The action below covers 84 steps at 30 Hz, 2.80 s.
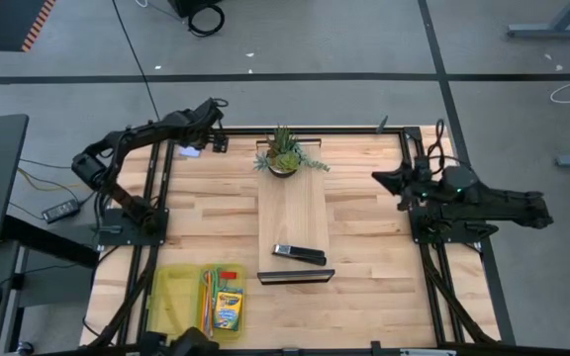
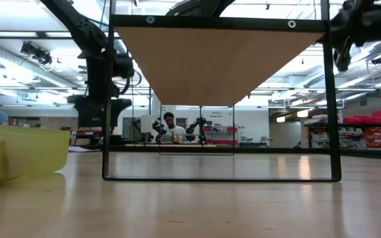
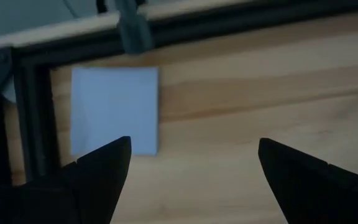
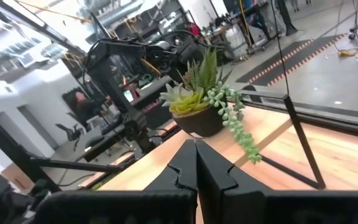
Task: Pack school essentials
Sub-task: Put the blue sticky note into the yellow supply box
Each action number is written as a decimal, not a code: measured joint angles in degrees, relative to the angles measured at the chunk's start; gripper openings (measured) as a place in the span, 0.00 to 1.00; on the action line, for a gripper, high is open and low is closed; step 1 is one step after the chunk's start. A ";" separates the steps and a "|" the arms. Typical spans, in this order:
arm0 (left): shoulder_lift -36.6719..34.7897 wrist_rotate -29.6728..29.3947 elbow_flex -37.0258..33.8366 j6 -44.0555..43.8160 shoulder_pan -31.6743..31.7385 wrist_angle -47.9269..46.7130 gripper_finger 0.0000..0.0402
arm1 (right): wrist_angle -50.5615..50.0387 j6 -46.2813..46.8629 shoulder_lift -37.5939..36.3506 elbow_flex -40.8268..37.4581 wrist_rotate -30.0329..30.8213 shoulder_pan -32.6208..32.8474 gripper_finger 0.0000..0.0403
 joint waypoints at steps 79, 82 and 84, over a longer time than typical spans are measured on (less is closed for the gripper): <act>-6.61 -6.31 -0.04 -14.73 -3.01 -10.12 0.89 | 5.58 1.80 -0.07 -15.37 -17.81 -1.99 0.01; -6.61 -5.98 -0.04 -12.09 -1.90 -9.67 0.89 | 5.58 1.80 -0.07 -15.37 -17.88 -1.98 0.01; -6.61 -6.25 -0.04 -12.08 -1.18 -9.81 0.89 | 5.58 1.80 -0.07 -15.37 -17.92 -1.97 0.01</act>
